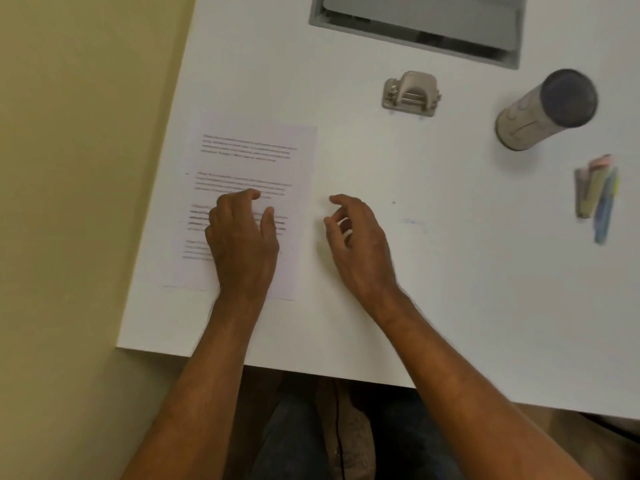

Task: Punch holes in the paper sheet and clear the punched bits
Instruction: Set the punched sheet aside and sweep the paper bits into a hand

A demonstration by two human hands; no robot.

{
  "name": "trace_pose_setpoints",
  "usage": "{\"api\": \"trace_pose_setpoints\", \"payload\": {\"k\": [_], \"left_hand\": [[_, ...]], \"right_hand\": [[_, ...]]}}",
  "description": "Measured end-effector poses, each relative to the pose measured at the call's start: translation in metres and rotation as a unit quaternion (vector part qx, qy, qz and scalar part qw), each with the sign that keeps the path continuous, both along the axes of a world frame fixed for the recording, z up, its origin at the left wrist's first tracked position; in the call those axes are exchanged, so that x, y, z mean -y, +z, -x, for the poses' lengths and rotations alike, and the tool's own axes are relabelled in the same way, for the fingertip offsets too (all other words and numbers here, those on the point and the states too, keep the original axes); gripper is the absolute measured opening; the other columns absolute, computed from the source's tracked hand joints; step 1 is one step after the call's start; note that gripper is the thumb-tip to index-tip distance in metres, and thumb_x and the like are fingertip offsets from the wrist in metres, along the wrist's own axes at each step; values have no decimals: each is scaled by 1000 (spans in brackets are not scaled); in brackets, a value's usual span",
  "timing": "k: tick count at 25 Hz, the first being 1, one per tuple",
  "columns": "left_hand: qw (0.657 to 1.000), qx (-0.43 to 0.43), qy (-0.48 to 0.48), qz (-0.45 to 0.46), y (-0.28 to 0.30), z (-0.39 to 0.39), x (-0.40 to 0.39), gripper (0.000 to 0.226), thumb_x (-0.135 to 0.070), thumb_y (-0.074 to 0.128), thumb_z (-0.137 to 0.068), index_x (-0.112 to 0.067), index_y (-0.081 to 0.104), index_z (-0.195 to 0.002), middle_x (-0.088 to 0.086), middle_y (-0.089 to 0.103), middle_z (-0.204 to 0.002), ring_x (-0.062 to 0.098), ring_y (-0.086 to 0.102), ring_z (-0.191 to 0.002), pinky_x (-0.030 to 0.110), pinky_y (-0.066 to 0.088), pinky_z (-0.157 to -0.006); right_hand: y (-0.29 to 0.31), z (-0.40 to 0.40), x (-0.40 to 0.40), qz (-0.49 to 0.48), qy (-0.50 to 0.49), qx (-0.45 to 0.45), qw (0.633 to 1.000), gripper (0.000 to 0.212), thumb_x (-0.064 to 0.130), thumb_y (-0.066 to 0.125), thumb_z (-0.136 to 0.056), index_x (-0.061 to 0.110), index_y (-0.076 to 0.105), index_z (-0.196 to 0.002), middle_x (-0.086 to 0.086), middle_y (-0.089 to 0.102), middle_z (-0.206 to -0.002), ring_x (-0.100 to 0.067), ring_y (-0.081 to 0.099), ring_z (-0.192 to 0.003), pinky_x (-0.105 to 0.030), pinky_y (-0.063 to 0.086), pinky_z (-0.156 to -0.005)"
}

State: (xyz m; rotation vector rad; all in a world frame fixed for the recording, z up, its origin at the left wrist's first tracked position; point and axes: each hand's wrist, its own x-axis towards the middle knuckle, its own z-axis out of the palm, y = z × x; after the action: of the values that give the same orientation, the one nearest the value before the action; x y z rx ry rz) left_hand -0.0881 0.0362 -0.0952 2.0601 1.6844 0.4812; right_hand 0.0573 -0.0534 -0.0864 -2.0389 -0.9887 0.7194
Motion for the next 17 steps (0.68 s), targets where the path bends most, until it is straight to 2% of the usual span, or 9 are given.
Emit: {"api": "trace_pose_setpoints", "payload": {"k": [2, 4, 6, 9, 14, 17], "left_hand": [[998, 7, -54, -24, 0, -27, 31, 29, -29, 60, -101, -15, 59, -127, 7, 63, -125, 25, 57, -115, 39, 45, -97], [994, 15, -106, -36, -5, -53, 62, 31, -28, 59, -102, -14, 59, -129, 7, 62, -131, 25, 56, -122, 41, 47, -105], [990, 8, -140, -32, -12, -74, 89, 38, -28, 60, -102, -13, 57, -136, 9, 57, -143, 26, 51, -134, 41, 42, -116], [985, -32, -169, -20, -28, -91, 115, 51, -30, 58, -103, -11, 46, -148, 12, 43, -158, 30, 40, -147, 47, 34, -122], [981, -91, -173, 13, -51, -90, 134, 64, -38, 38, -109, -9, 20, -162, 10, 15, -172, 26, 11, -160, 48, 18, -129], [977, -123, -173, -7, -56, -93, 135, 64, -37, 31, -109, -8, 14, -163, 10, 9, -173, 24, 5, -161, 47, 16, -130]], "right_hand": [[-2, -19, 25, -22, -4, 40, 999, 32, 23, 60, -105, 20, 59, -137, 8, 60, -121, -8, 62, -102, -30, 58, -86], [-9, -46, 51, -32, -13, 89, 995, 34, 22, 60, -105, 17, 58, -138, 4, 58, -130, -13, 59, -117, -33, 55, -97], [-19, -78, 78, -29, -22, 129, 991, 37, 23, 60, -104, 14, 56, -140, -1, 56, -139, -17, 52, -130, -34, 48, -110], [-33, -130, 113, -6, -33, 168, 985, 46, 29, 58, -104, 11, 51, -146, -6, 48, -154, -21, 41, -145, -33, 34, -123], [-60, -193, 116, 86, -5, 212, 974, 73, 51, 43, -105, 7, 28, -162, -13, 20, -173, -31, 12, -162, -46, 13, -132], [-67, -203, 97, 108, 22, 244, 963, 78, 57, 33, -106, 8, 19, -164, -14, 13, -175, -30, 5, -163, -46, 6, -133]]}}
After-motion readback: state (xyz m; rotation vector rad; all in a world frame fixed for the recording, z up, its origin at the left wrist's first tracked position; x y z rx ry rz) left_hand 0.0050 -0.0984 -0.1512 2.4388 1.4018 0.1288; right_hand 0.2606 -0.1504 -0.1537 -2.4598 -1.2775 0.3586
